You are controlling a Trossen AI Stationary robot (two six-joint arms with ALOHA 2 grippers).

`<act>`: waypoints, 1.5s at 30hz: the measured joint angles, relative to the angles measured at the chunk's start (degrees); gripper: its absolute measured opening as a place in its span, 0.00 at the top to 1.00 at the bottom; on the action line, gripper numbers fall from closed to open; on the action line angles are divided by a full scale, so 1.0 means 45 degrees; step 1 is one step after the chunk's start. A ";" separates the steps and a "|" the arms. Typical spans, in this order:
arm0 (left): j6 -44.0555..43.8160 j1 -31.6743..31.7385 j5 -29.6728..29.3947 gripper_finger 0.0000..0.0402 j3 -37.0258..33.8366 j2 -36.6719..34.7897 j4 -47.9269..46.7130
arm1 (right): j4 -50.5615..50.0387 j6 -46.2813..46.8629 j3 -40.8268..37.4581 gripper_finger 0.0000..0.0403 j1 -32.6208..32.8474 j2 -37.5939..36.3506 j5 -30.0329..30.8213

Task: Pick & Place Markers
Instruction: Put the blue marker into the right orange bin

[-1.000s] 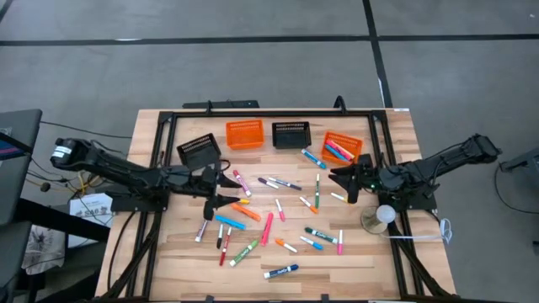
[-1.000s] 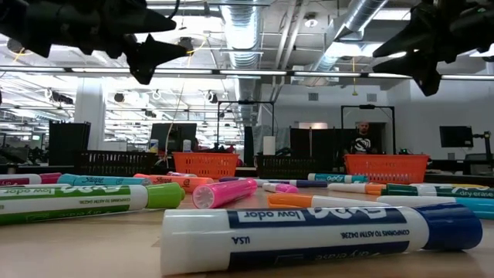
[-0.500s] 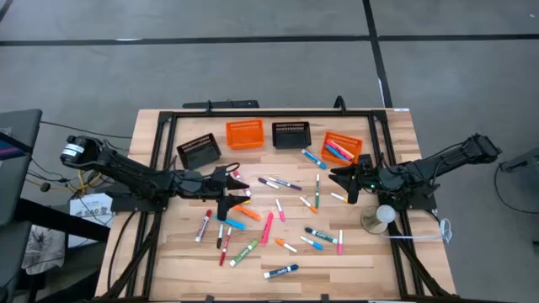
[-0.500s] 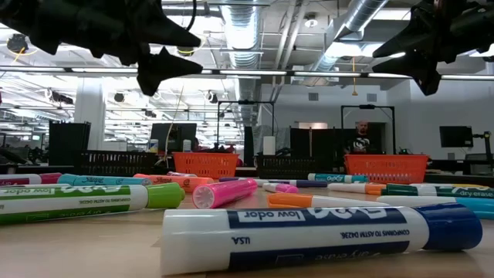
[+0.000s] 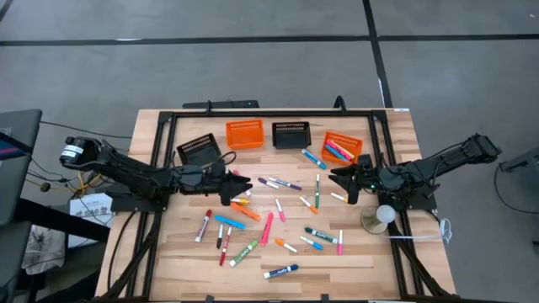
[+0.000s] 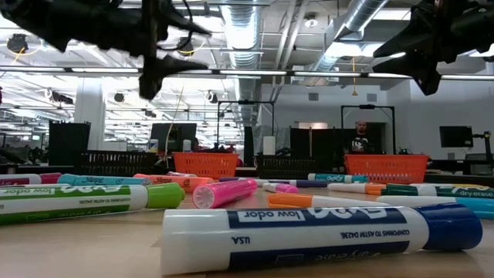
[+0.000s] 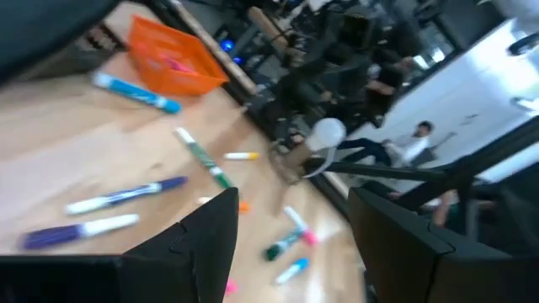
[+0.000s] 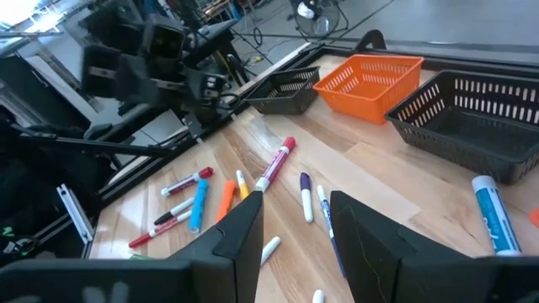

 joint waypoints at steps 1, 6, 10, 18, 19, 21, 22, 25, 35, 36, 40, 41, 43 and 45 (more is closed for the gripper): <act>-0.0074 -0.0098 -0.0026 0.45 0.0226 0.0068 -0.0034 | 0.0000 0.0017 0.0000 0.68 -0.0016 0.0000 0.0000; -0.0865 -0.0356 -0.0336 0.45 0.1744 0.0847 -0.1638 | 0.0015 0.0022 0.0000 0.68 -0.0016 0.0000 0.0010; -0.1790 -0.0351 -0.0385 0.45 0.2805 0.2180 -0.2295 | 0.0015 -0.0063 0.0000 0.68 -0.0016 0.0000 0.0010; -0.4917 -0.0344 -0.0822 0.45 0.3918 0.4356 -0.2342 | 0.0007 -0.0079 0.0000 0.68 -0.0006 0.0000 -0.0010; -0.5256 -0.0419 -0.1034 0.45 0.4037 0.4491 -0.2341 | -0.0027 -0.0079 0.0004 0.68 -0.0006 0.0004 -0.0015; -0.5840 -0.0611 -0.1601 0.45 0.4340 0.4697 -0.2466 | -0.0058 -0.0089 0.0000 0.68 -0.0006 0.0005 -0.0038; -0.6216 -0.0709 -0.1844 0.45 0.4509 0.4756 -0.2748 | -0.0062 -0.0098 0.0002 0.68 -0.0006 0.0005 -0.0039; -0.7364 -0.1063 -0.2530 0.45 0.4987 0.4793 -0.4303 | -0.0068 -0.0115 0.0005 0.68 -0.0006 0.0005 -0.0039; -1.2372 -0.2012 -0.3307 0.45 0.5949 0.4793 -0.8871 | -0.0068 -0.0642 0.0005 0.68 -0.0006 0.0002 -0.0087; -1.2573 -0.2076 -0.3297 0.45 0.6029 0.4793 -0.9036 | -0.0068 -0.0643 0.0005 0.68 -0.0006 0.0003 -0.0092; -1.3703 -0.2324 -0.2901 0.45 0.6459 0.4793 -0.9972 | -0.0073 -0.0658 0.0005 0.68 -0.0006 0.0000 -0.0092; -1.4050 -0.2392 -0.2764 0.45 0.6633 0.4793 -1.0461 | -0.0073 -0.0662 0.0005 0.68 -0.0006 0.0003 -0.0092; -1.4872 -0.2530 -0.2295 0.45 0.7023 0.4793 -1.1685 | -0.0078 -0.0686 0.0005 0.68 -0.0006 0.0000 -0.0092; -1.5654 -0.2656 -0.1788 0.45 0.7391 0.4793 -1.3068 | -0.0086 -0.0758 0.0005 0.68 -0.0006 0.0003 -0.0115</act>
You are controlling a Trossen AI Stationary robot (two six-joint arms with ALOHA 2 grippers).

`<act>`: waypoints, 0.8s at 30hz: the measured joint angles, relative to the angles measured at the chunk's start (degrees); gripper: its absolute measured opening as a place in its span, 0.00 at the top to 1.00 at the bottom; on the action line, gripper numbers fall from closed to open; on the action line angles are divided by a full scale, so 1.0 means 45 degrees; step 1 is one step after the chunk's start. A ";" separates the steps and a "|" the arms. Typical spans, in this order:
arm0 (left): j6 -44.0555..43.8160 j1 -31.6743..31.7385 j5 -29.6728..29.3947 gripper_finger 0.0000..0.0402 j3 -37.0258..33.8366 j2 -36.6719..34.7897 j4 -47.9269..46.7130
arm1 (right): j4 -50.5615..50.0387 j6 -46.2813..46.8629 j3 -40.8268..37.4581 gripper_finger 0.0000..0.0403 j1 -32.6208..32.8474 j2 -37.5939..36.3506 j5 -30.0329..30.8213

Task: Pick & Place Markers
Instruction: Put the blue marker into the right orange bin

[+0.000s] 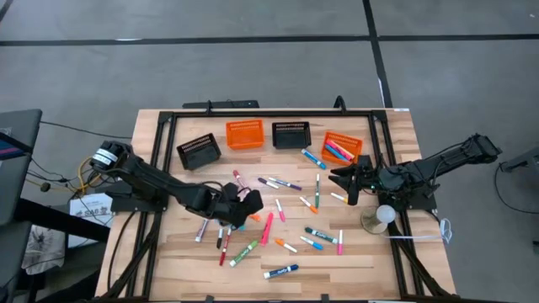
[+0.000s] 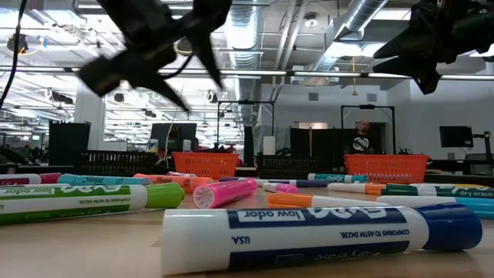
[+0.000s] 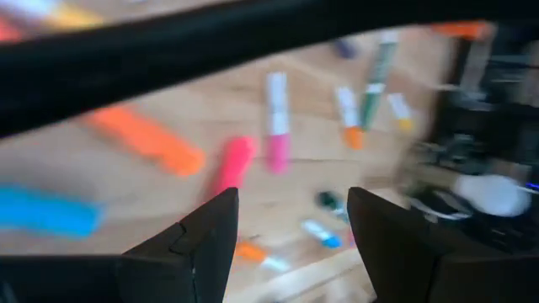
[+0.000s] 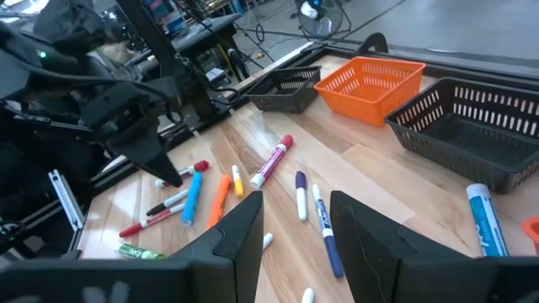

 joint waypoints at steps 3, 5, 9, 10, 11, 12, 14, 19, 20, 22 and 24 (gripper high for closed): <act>-0.1117 -0.0190 0.0586 0.45 0.0581 0.0000 -0.1641 | -0.0074 -0.0020 0.0000 0.68 0.0000 -0.0001 -0.0040; -0.1886 -0.0358 0.0984 0.45 0.0899 0.0000 -0.2650 | -0.0217 -0.0023 0.0005 0.68 0.0000 0.0001 -0.0040; -0.3368 -0.0741 0.1811 0.45 0.1140 0.0000 -0.3810 | -0.0505 -0.0026 0.0005 0.68 0.0000 0.0002 -0.0036; -0.3691 -0.0823 0.1965 0.45 0.1145 0.0000 -0.3888 | -0.0559 -0.0027 0.0005 0.68 0.0000 -0.0003 -0.0037; -0.3965 -0.0895 0.2077 0.45 0.1145 0.0000 -0.4003 | -0.0616 -0.0025 0.0005 0.68 0.0000 0.0002 -0.0038; -0.4188 -0.0955 0.2182 0.45 0.1145 0.0000 -0.4127 | -0.0661 -0.0025 0.0005 0.68 0.0000 0.0000 -0.0036; -0.4498 -0.0959 0.2570 0.45 0.1145 0.0066 -0.4339 | -0.0700 -0.0030 0.0005 0.68 0.0000 0.0002 -0.0035; -0.4910 -0.0954 0.3409 0.45 0.1145 0.0222 -0.5247 | -0.0695 -0.0619 0.0005 0.68 0.0000 -0.0003 -0.0030; -0.4965 -0.0954 0.3435 0.45 0.1132 0.0253 -0.5432 | -0.0688 -0.0652 0.0005 0.68 0.0000 -0.0003 -0.0030; -0.5066 -0.0888 0.3440 0.45 0.1121 0.0353 -0.5452 | -0.0676 -0.0657 0.0005 0.68 0.0000 -0.0008 -0.0030; -0.5107 -0.0774 0.3476 0.45 0.1106 0.0509 -0.5505 | -0.0676 -0.0657 0.0005 0.68 -0.0005 -0.0012 -0.0027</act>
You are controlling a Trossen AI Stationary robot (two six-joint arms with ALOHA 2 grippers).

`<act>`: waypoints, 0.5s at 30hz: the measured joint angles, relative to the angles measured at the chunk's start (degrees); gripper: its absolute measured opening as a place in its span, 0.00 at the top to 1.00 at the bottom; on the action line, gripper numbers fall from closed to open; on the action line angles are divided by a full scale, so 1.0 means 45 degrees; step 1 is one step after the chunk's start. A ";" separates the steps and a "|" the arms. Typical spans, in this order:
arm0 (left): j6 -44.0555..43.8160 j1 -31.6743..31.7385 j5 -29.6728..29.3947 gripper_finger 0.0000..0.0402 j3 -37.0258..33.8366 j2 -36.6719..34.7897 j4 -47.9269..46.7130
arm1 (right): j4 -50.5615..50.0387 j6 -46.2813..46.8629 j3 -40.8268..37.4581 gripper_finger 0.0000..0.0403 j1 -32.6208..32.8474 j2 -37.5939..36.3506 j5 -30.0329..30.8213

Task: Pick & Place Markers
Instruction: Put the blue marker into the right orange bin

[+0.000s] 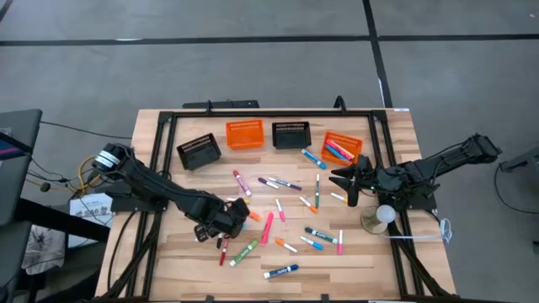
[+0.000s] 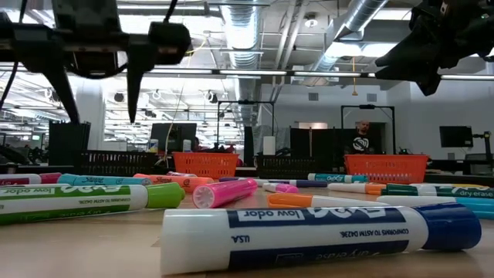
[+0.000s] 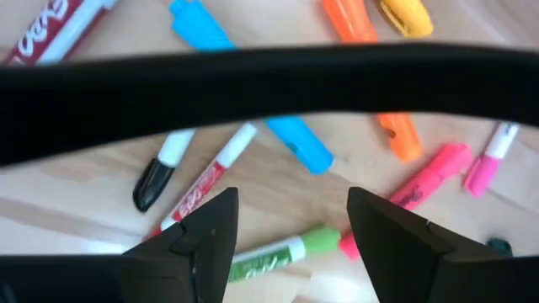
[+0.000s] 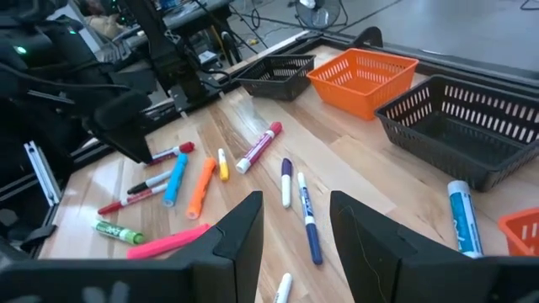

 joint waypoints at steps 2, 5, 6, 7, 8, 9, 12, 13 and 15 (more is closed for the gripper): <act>-0.0018 0.0118 0.0042 0.45 -0.0025 0.0262 0.0004 | -0.0003 -0.0013 0.0005 0.68 0.0000 0.0002 0.0001; -0.0220 0.0280 0.0442 0.45 -0.0058 0.0668 0.0071 | -0.0011 -0.0021 0.0005 0.68 0.0000 -0.0001 -0.0003; -0.0300 0.0309 0.0578 0.45 -0.0058 0.0780 0.0123 | -0.0015 -0.0025 0.0005 0.68 0.0000 0.0004 0.0000; -0.0333 0.0313 0.0644 0.45 -0.0061 0.0886 0.0110 | -0.0019 -0.0034 0.0005 0.68 0.0000 0.0004 -0.0004; -0.0356 0.0321 0.0655 0.45 -0.0063 0.0945 0.0109 | -0.0019 -0.0034 0.0005 0.68 0.0000 -0.0001 0.0001; -0.0392 0.0347 0.0677 0.45 -0.0063 0.0963 0.0131 | -0.0036 -0.0038 0.0005 0.68 0.0000 -0.0001 -0.0003; -0.0399 0.0443 0.0670 0.45 -0.0063 0.0963 0.0140 | -0.0068 -0.0047 0.0005 0.68 0.0000 -0.0001 -0.0002; -0.0395 0.0494 0.0664 0.45 -0.0063 0.0963 0.0126 | -0.0068 -0.0158 0.0005 0.68 0.0000 -0.0001 -0.0004; -0.0394 0.0590 0.0625 0.45 -0.0063 0.0992 0.0128 | -0.0068 -0.0308 0.0005 0.68 0.0000 -0.0001 -0.0009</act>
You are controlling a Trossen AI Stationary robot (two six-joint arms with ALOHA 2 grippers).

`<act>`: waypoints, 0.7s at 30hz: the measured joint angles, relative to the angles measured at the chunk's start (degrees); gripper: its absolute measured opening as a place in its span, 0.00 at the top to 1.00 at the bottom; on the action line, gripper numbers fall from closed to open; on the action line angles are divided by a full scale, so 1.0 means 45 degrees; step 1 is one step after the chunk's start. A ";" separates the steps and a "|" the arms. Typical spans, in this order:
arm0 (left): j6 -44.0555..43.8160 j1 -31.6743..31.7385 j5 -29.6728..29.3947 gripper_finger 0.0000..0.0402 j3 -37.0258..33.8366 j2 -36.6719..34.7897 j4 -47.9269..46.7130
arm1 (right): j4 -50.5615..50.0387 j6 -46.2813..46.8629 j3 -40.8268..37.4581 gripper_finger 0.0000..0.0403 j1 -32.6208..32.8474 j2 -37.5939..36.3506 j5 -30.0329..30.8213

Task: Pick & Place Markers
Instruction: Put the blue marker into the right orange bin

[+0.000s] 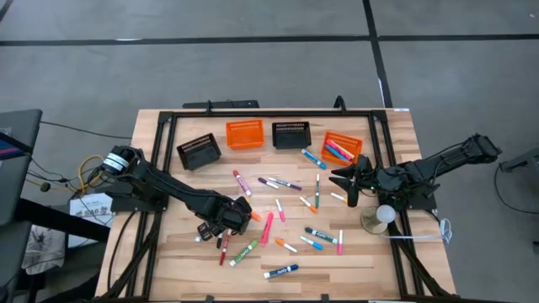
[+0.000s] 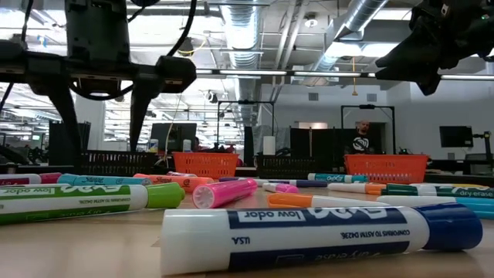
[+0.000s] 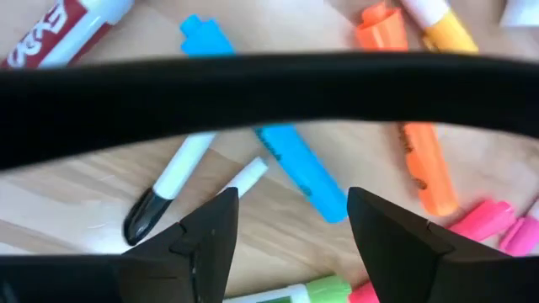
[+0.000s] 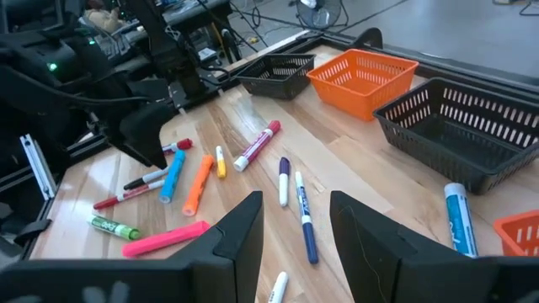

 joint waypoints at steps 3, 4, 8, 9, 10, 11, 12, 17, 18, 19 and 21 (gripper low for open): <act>0.0015 0.0178 -0.0002 0.45 -0.0010 0.0223 0.0004 | 0.0000 -0.0030 0.0000 0.68 0.0000 0.0003 -0.0004; 0.0015 0.0239 -0.0002 0.45 -0.0010 0.0285 0.0042 | 0.0000 -0.0035 0.0000 0.68 0.0000 0.0000 -0.0002; 0.0024 0.0299 -0.0004 0.45 -0.0010 0.0301 0.0062 | -0.0005 -0.0059 0.0000 0.68 0.0000 0.0000 -0.0015; 0.0027 0.0289 0.0000 0.45 -0.0010 0.0283 0.0023 | -0.0010 -0.0061 0.0000 0.68 0.0000 0.0000 -0.0023; 0.0032 0.0282 0.0000 0.45 -0.0010 0.0269 0.0002 | -0.0019 -0.0067 -0.0002 0.68 0.0000 0.0002 -0.0029; 0.0034 0.0279 0.0007 0.45 -0.0010 0.0262 0.0006 | -0.0019 -0.0123 0.0000 0.68 0.0000 0.0000 -0.0030; 0.0034 0.0286 0.0002 0.45 -0.0010 0.0262 0.0001 | -0.0019 -0.0246 0.0000 0.68 0.0000 0.0000 -0.0039; 0.0032 0.0289 0.0214 0.45 -0.0010 0.0262 -0.0104 | -0.0015 -0.0358 0.0000 0.68 0.0000 0.0001 -0.0136; 0.0025 0.0284 0.0221 0.45 -0.0065 0.0262 -0.0050 | -0.0013 -0.0359 0.0000 0.68 0.0000 0.0003 -0.0135; 0.0020 0.0284 0.0247 0.45 -0.0130 0.0262 0.0018 | -0.0011 -0.0363 0.0000 0.68 0.0000 0.0000 -0.0136; 0.0019 0.0289 0.0253 0.45 -0.0220 0.0262 0.0010 | -0.0010 -0.0358 -0.0002 0.68 0.0000 0.0000 -0.0136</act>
